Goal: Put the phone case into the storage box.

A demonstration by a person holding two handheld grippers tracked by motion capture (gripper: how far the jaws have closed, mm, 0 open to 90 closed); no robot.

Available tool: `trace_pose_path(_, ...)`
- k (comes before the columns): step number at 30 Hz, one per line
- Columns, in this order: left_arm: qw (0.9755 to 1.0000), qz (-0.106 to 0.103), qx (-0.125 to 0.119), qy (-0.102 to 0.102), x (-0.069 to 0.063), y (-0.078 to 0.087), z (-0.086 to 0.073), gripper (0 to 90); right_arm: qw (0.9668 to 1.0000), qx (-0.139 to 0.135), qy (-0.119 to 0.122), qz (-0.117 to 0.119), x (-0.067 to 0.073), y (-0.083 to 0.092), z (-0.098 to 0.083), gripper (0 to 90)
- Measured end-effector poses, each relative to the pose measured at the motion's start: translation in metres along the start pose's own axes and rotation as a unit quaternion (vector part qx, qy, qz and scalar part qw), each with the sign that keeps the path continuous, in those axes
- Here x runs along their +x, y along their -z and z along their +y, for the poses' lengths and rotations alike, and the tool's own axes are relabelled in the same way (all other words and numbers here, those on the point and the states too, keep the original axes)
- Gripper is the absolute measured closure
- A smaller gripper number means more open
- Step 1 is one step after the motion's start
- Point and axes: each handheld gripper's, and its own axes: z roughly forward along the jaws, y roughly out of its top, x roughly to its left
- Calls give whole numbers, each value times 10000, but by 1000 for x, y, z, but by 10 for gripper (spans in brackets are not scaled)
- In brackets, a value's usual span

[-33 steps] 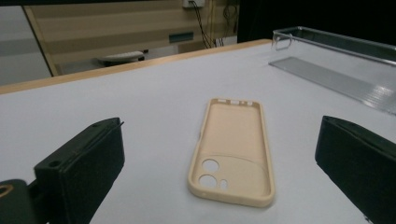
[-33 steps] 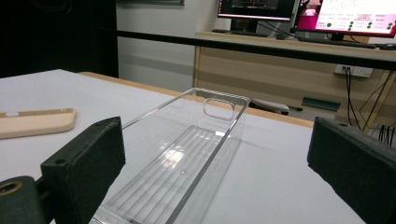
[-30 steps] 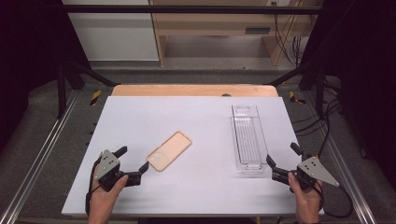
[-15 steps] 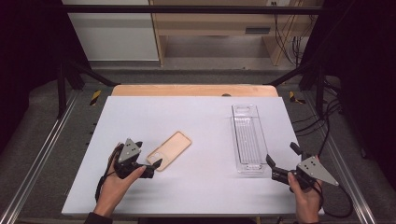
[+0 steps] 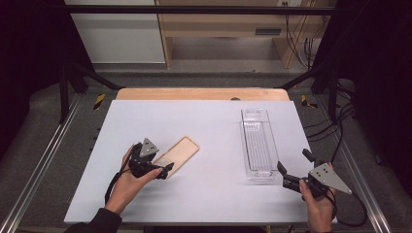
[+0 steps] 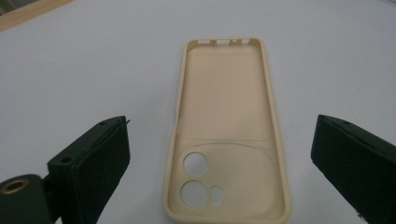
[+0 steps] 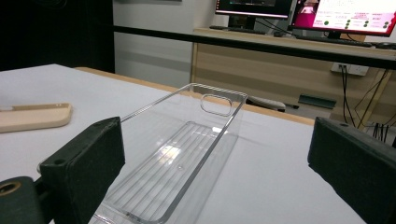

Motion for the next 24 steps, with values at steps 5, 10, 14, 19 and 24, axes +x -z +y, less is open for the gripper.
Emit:
trace_pose_path(5,9998,-109,146,93,6,-8,-1,44,10000,39,23,23,1,-2,0,41)
trace_pose_path(10,9987,-255,427,53,7,-16,-4,46,10000,35,22,39,0,-2,0,42)
trace_pose_path(14,9982,-287,532,68,7,-21,-5,46,10000,25,2,38,0,0,0,42)
trace_pose_path(19,9976,-322,616,63,7,-25,-6,47,10000,23,-6,42,-2,0,-1,42)
trace_pose_path(24,9970,-316,705,43,5,-29,-10,44,9999,52,28,86,1,-1,0,42)
